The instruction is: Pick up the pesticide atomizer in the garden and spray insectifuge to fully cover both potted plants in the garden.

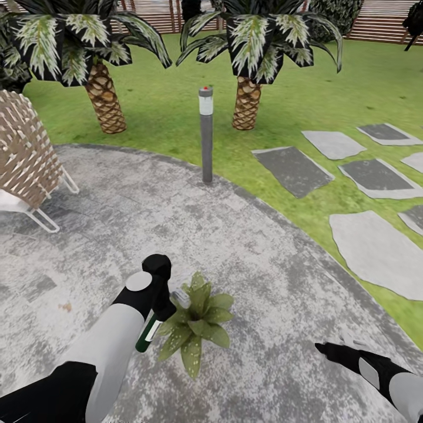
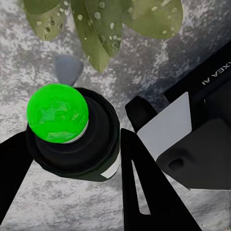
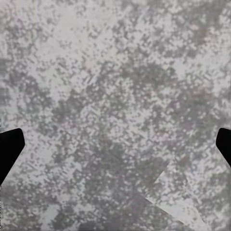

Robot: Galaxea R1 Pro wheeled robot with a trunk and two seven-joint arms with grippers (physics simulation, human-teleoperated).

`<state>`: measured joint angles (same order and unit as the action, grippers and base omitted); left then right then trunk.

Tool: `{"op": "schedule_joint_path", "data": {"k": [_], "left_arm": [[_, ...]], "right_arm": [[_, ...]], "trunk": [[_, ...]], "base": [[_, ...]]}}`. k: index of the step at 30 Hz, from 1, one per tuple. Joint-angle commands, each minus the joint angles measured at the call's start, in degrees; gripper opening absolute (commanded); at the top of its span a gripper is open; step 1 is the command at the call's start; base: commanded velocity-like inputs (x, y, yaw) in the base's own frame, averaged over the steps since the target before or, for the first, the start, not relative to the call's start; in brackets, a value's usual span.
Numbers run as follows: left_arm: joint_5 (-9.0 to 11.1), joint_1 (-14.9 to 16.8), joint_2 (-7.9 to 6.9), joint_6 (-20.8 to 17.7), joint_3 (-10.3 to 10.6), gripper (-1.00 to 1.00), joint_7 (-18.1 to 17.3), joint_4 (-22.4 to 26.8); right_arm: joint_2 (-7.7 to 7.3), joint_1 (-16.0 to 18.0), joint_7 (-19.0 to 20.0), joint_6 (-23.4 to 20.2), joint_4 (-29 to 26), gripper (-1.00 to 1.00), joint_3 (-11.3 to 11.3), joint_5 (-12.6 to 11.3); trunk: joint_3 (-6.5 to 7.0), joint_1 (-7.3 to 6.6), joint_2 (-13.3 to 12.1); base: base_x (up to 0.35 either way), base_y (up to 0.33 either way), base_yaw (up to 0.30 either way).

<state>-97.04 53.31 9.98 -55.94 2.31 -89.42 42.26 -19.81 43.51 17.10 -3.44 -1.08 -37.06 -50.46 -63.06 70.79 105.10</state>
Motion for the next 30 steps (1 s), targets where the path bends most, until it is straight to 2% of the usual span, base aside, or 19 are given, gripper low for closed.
{"op": "schedule_joint_path", "data": {"k": [1, 11, 19, 30], "left_arm": [[-0.6, 0.0, 0.02, -0.6, 0.1, -1.0, -0.6, 0.0], [-0.6, 0.0, 0.02, -0.6, 0.1, -1.0, -0.6, 0.0], [-0.6, 0.0, 0.02, -0.7, 0.1, -1.0, -0.6, 0.1], [-0.6, 0.0, 0.02, -0.7, 0.1, -1.0, -0.6, -0.1]], "right_arm": [[-0.05, 0.0, 0.1, -0.3, -0.1, 1.0, -0.4, -0.6], [-0.05, 0.0, 0.1, -0.3, -0.1, 1.0, -0.4, -0.6], [-0.05, 0.0, 0.1, -0.3, -0.1, 1.0, -0.4, -0.6], [-0.05, 0.0, 0.1, -0.3, -0.1, 1.0, -0.4, -0.6]], "trunk": [[-0.07, 0.0, 0.0], [-0.36, 0.0, 0.0], [-0.38, 0.0, 0.0], [-0.38, 0.0, 0.0]], "base": [[0.028, -0.029, 0.225], [0.029, -0.031, 0.22], [0.156, -0.25, 0.035], [-0.085, -0.25, 0.217]]}}
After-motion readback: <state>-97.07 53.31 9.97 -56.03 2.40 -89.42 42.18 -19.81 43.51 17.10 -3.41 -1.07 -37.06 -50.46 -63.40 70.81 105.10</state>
